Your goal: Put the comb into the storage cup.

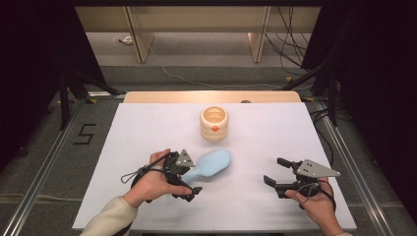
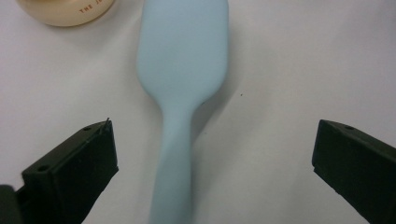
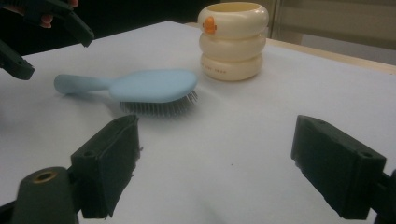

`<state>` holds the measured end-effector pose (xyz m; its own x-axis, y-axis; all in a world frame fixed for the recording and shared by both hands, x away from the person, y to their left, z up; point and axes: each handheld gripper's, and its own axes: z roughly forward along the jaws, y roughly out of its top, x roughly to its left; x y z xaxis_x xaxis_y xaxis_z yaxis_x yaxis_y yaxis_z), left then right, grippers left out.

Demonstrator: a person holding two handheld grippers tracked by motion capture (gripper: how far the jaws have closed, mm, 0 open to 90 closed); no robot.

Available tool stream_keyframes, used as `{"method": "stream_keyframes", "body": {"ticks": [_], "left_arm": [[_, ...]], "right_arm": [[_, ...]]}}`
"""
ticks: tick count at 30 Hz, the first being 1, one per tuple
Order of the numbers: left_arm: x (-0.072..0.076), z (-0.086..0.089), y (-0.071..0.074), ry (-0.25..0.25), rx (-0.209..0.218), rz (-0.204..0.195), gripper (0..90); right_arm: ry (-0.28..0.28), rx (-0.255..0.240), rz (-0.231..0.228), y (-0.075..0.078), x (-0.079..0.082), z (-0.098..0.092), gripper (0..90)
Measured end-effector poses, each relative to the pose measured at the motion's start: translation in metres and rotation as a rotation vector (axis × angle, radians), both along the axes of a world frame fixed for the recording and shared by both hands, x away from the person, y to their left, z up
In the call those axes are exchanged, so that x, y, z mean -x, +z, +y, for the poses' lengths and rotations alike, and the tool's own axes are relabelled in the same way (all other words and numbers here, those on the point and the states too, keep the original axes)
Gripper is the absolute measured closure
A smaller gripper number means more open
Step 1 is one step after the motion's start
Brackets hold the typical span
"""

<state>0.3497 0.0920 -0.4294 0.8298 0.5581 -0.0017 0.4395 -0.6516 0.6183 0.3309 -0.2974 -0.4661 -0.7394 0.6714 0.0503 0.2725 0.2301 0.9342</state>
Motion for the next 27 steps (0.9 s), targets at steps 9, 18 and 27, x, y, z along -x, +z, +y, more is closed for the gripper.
{"method": "stream_keyframes", "body": {"ticks": [9, 18, 27], "left_arm": [[-0.016, -0.002, -0.003, -0.029, -0.063, 0.023, 0.0], [-0.038, -0.013, -0.010, -0.047, -0.134, 0.058, 2.5], [-0.043, -0.018, -0.019, -0.049, -0.134, 0.079, 4.9]], "right_arm": [[-0.006, 0.005, 0.001, 0.000, 0.000, 0.000, 16.4], [-0.009, 0.000, 0.003, 0.000, 0.000, -0.001, 16.4], [-0.008, -0.001, 0.002, 0.000, 0.000, 0.000, 16.4]]}}
